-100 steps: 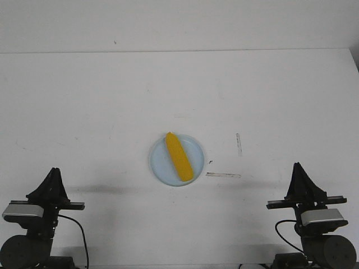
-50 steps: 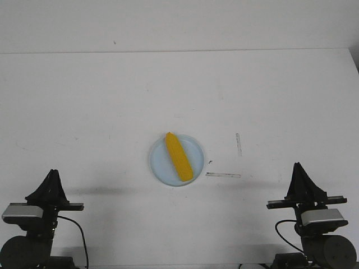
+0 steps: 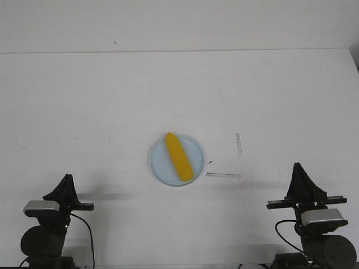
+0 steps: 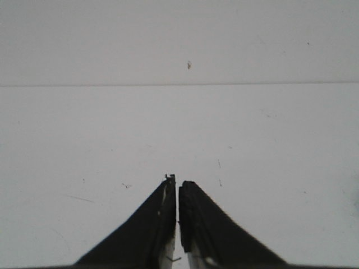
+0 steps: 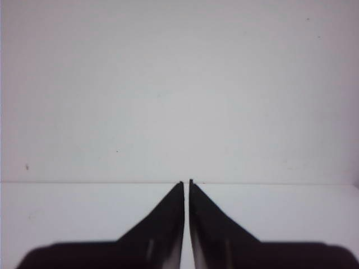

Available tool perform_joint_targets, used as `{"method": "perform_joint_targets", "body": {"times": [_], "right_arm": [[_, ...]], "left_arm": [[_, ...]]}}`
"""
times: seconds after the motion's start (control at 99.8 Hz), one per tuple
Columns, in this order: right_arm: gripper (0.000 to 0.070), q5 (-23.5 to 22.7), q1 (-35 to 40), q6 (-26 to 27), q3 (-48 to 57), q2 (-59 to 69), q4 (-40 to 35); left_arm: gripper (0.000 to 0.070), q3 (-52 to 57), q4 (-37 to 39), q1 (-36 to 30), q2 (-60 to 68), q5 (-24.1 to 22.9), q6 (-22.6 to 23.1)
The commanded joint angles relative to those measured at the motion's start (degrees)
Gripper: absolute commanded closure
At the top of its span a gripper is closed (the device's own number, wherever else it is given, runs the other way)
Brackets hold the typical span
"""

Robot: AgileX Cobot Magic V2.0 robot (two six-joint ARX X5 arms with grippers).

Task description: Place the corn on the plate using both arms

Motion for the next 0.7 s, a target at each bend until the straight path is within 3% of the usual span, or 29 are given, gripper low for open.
{"method": "perform_joint_targets", "body": {"times": [0.0, 0.17, 0.691], "right_arm": [[0.0686, 0.0, 0.0, -0.5, 0.3, -0.1, 0.5], [0.0685, 0.0, 0.0, -0.5, 0.3, -0.1, 0.6], [0.0686, 0.0, 0.0, -0.5, 0.3, -0.1, 0.5]], "left_arm": [[0.0699, -0.9, 0.8, 0.1, -0.1, 0.2, -0.5], [0.0699, -6.5, 8.3, 0.1, -0.1, 0.2, -0.5], [0.0698, -6.5, 7.6, 0.0, -0.1, 0.2, -0.5]]}}
